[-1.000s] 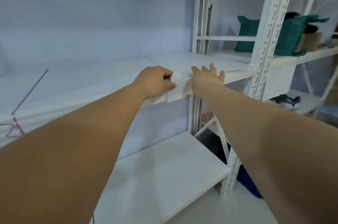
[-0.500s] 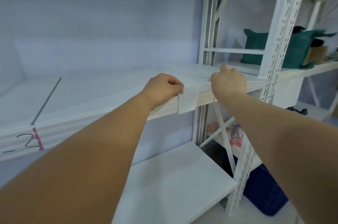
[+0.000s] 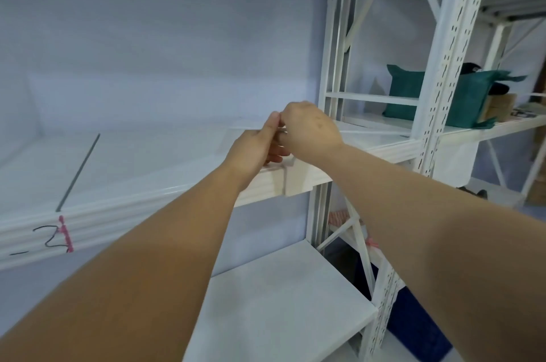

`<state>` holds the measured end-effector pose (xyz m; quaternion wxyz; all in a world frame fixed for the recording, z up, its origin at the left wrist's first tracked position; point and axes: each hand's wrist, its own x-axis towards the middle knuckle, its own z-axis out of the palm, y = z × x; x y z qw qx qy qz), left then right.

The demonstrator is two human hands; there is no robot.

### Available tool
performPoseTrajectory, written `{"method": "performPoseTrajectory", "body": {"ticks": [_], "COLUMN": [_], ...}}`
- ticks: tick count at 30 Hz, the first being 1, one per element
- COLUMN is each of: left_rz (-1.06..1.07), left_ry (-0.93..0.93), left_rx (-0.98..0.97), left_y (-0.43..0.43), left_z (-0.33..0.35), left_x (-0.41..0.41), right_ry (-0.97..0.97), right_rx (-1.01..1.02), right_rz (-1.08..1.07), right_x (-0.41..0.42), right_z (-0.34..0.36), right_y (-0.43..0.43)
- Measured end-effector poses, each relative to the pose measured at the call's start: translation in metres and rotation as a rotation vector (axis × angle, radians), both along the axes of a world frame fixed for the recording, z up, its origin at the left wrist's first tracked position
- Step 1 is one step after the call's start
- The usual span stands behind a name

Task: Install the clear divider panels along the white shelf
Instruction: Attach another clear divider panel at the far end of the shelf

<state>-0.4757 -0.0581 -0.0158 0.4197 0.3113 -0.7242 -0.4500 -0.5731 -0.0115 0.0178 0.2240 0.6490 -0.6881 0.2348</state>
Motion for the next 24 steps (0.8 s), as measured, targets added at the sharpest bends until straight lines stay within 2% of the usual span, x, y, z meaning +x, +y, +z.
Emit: {"method": "performPoseTrajectory", "body": {"ticks": [3,5,9,11,16,19,24], "left_rz": [0.054,0.083,0.117,0.096,-0.02,-0.002,0.005], "left_ry": [0.168,0.281,0.203,0.079,-0.208,-0.326,-0.354], "left_rx": [0.154,0.244,0.188,0.099,-0.096,-0.14,-0.146], "left_y": [-0.005,-0.008,-0.007,-0.007,-0.007,-0.007,-0.005], "left_z": [0.002,0.003,0.0,-0.002,-0.006,-0.009,-0.009], "left_x": [0.003,0.006,0.005,0.004,0.004,0.002,0.002], "right_ry": [-0.042,-0.066,-0.185,-0.217,-0.11,-0.24,-0.54], "right_rx": [0.079,0.196,0.383,0.328,-0.019,-0.184,-0.348], "right_rz": [0.011,-0.107,-0.372,-0.401,-0.357,-0.286,-0.146], "right_x": [-0.011,-0.028,-0.055,-0.057,-0.048,-0.039,-0.031], "right_z": [-0.006,-0.008,-0.019,-0.018,-0.005,0.008,0.018], "right_y": [0.003,0.007,0.015,0.018,0.016,0.012,0.006]}}
